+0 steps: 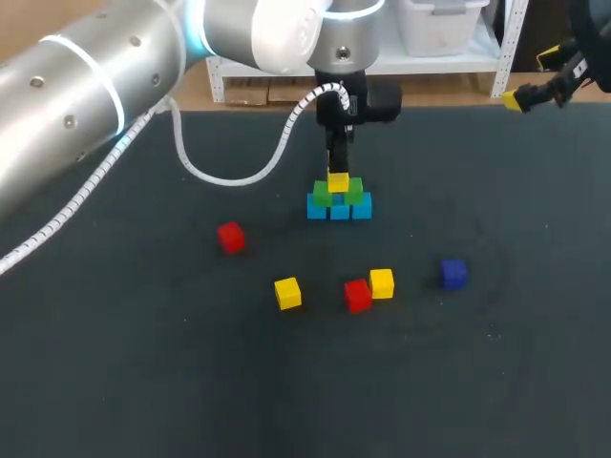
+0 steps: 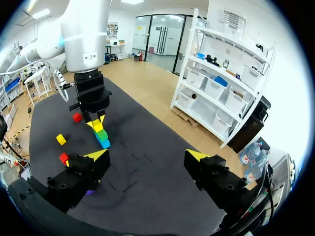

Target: Place the blue cubes, place green cubes on the blue cubes, place the yellow cubes on the green cubes, then place the red cubes on the yellow cubes, and place purple cube on the red cubes.

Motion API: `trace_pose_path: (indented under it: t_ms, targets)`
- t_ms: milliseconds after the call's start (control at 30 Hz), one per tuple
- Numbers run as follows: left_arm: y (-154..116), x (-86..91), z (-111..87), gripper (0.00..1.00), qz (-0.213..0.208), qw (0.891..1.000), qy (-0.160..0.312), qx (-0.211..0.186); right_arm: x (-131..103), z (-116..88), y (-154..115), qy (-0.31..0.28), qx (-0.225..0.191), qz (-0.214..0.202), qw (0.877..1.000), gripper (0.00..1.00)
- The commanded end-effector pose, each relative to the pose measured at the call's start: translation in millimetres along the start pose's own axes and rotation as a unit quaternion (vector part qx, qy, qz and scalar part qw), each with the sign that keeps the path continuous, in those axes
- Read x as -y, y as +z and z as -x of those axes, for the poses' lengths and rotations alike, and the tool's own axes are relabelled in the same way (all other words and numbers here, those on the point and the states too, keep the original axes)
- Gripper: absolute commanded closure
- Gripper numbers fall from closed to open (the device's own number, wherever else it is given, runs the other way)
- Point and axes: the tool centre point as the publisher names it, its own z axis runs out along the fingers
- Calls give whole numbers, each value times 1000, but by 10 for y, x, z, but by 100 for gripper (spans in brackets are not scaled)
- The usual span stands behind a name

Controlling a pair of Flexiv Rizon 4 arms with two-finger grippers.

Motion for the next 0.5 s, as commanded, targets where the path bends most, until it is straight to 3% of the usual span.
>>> trace_pose_path:
  t_ms: [33, 267, 500]
  targets:
    - [-5, 1, 11, 0, 0, 1000, 1, -3, -11, 0, 1, 0, 0, -2, 1000, 0]
    - [-23, 9, 9, 0, -2, 1000, -7, 1, -11, 0, 1, 0, 0, -2, 1000, 0]
    - [-290, -66, -124, 0, 20, 996, -76, 39, -11, 0, 1, 0, 0, -2, 1000, 0]
